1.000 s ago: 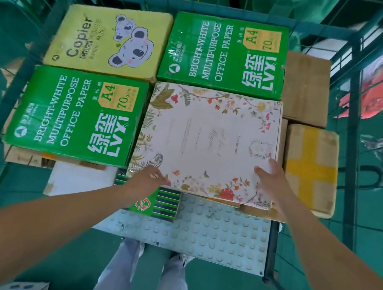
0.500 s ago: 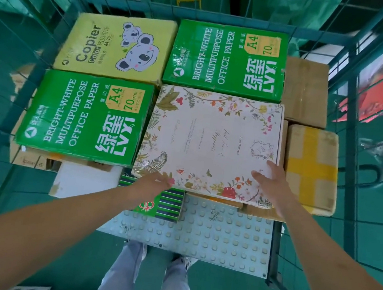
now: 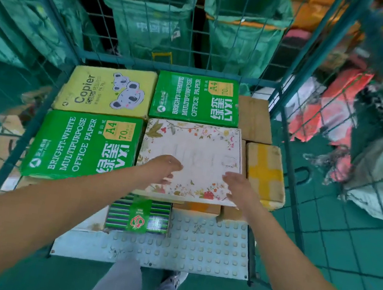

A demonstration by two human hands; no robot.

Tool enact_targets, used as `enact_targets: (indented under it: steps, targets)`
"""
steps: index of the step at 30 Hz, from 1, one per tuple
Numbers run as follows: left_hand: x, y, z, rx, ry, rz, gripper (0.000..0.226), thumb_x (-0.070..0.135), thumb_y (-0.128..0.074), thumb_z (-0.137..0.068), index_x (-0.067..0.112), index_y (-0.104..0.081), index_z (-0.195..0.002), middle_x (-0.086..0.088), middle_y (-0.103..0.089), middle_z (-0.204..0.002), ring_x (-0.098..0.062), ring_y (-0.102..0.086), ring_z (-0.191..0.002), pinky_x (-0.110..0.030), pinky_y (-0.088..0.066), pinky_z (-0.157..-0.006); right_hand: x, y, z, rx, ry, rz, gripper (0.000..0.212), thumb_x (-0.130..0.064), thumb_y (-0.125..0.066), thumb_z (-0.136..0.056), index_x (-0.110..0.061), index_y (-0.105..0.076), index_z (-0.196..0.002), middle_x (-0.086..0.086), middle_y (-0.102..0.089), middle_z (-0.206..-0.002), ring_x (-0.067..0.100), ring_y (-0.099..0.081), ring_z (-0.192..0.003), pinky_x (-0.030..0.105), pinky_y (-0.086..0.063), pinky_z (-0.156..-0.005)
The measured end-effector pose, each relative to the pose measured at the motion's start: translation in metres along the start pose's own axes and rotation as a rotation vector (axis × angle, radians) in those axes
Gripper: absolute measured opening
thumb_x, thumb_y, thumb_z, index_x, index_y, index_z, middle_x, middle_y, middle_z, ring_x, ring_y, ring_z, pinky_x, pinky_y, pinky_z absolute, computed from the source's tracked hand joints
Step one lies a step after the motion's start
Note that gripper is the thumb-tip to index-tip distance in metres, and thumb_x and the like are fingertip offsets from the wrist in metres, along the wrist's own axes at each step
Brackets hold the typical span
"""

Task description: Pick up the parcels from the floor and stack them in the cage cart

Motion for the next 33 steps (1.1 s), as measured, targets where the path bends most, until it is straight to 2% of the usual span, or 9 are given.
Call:
enact_targets:
  steps: [3, 8, 12, 17, 21, 25, 27, 30, 33]
  targets:
    - [0.02, 0.008, 0.026, -0.044, -0.056, 0.042, 0.015, 0.035, -0.062, -0.103, 0.023, -0.063, -0.112, 0.002, -0.059, -0.134, -0.019, -0.062, -0.117, -0.034, -0.054, -0.095, -0.013, 0.001, 0.038, 0.026, -0.047, -0.202, 0.039, -0.026, -0.055, -0.106, -0.016, -0.055, -0.143, 0.004, -0.057, -0.139, 0.022, -0.056, -0.123, 0.041, -0.048, -0.111]
    - [0.046, 0.019, 0.056, -0.129, -0.142, 0.13, 0.026, 0.033, -0.064, -0.102, 0.019, -0.064, -0.124, 0.004, -0.06, -0.134, -0.022, -0.063, -0.12, -0.04, -0.052, -0.106, -0.025, -0.011, 0.082, 0.1, -0.011, -0.418, 0.041, -0.029, -0.056, -0.106, -0.014, -0.053, -0.144, -0.001, -0.063, -0.125, 0.018, -0.063, -0.115, 0.035, -0.054, -0.1]
    - [0.061, 0.02, 0.073, -0.241, -0.213, 0.126, 0.039, 0.038, -0.067, -0.099, 0.022, -0.061, -0.133, 0.008, -0.062, -0.132, -0.019, -0.065, -0.118, -0.039, -0.054, -0.104, -0.031, -0.036, 0.112, 0.189, -0.017, -0.547, 0.039, -0.028, -0.055, -0.107, -0.013, -0.054, -0.142, 0.003, -0.065, -0.128, 0.02, -0.064, -0.117, 0.041, -0.052, -0.107]
    - [0.072, 0.029, 0.083, -0.379, -0.294, 0.007, 0.027, 0.038, -0.067, -0.099, 0.025, -0.064, -0.122, 0.006, -0.064, -0.13, -0.018, -0.065, -0.118, -0.037, -0.053, -0.104, -0.029, -0.077, 0.146, 0.28, -0.03, -0.682, 0.032, -0.029, -0.057, -0.106, -0.014, -0.059, -0.134, 0.006, -0.067, -0.128, 0.022, -0.067, -0.112, 0.028, -0.062, -0.077]
    - [0.073, 0.028, 0.083, -0.457, -0.313, -0.055, 0.024, 0.037, -0.068, -0.099, 0.024, -0.064, -0.118, 0.006, -0.065, -0.127, -0.02, -0.065, -0.118, -0.035, -0.054, -0.101, -0.01, -0.09, 0.168, 0.393, -0.029, -0.741, 0.034, -0.033, -0.056, -0.106, -0.016, -0.055, -0.136, 0.004, -0.064, -0.132, 0.023, -0.063, -0.121, 0.042, -0.052, -0.107]
    - [0.065, 0.008, 0.083, -0.545, -0.33, -0.186, 0.032, 0.04, -0.065, -0.1, 0.022, -0.062, -0.126, 0.004, -0.064, -0.13, -0.017, -0.066, -0.116, -0.032, -0.056, -0.095, 0.015, -0.093, 0.198, 0.529, -0.062, -0.782, 0.023, -0.03, -0.06, -0.102, -0.019, -0.066, -0.121, 0.003, -0.067, -0.126, 0.019, -0.066, -0.113, 0.035, -0.056, -0.094]
    - [0.059, -0.013, 0.091, -0.603, -0.329, -0.235, 0.036, 0.038, -0.064, -0.101, 0.02, -0.059, -0.132, 0.003, -0.064, -0.13, -0.018, -0.065, -0.116, -0.032, -0.057, -0.092, 0.034, -0.094, 0.221, 0.607, -0.087, -0.813, 0.013, -0.029, -0.06, -0.102, -0.022, -0.066, -0.112, 0.001, -0.066, -0.124, 0.018, -0.064, -0.114, 0.039, -0.054, -0.102]
    - [0.046, -0.048, 0.1, -0.71, -0.314, -0.314, 0.031, 0.037, -0.062, -0.102, 0.021, -0.059, -0.129, 0.002, -0.063, -0.131, -0.021, -0.063, -0.121, -0.036, -0.056, -0.096, 0.066, -0.094, 0.256, 0.724, -0.109, -0.877, 0.02, -0.031, -0.057, -0.105, -0.021, -0.061, -0.122, 0.002, -0.066, -0.126, 0.021, -0.064, -0.116, 0.04, -0.053, -0.104]
    - [0.032, -0.086, 0.111, -0.8, -0.315, -0.378, 0.024, 0.038, -0.063, -0.102, 0.023, -0.063, -0.121, 0.001, -0.062, -0.13, -0.023, -0.064, -0.119, -0.041, -0.054, -0.103, 0.104, -0.092, 0.293, 0.857, -0.13, -0.958, 0.017, -0.03, -0.058, -0.105, -0.02, -0.062, -0.118, 0.005, -0.068, -0.125, 0.024, -0.065, -0.115, 0.041, -0.053, -0.102]
Point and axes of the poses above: each hand's wrist, its own z-axis away from the middle knuckle, its own y-axis out of the back of the hand, x = y × z, the point moved 2 cm from there along -z, towards the middle knuckle
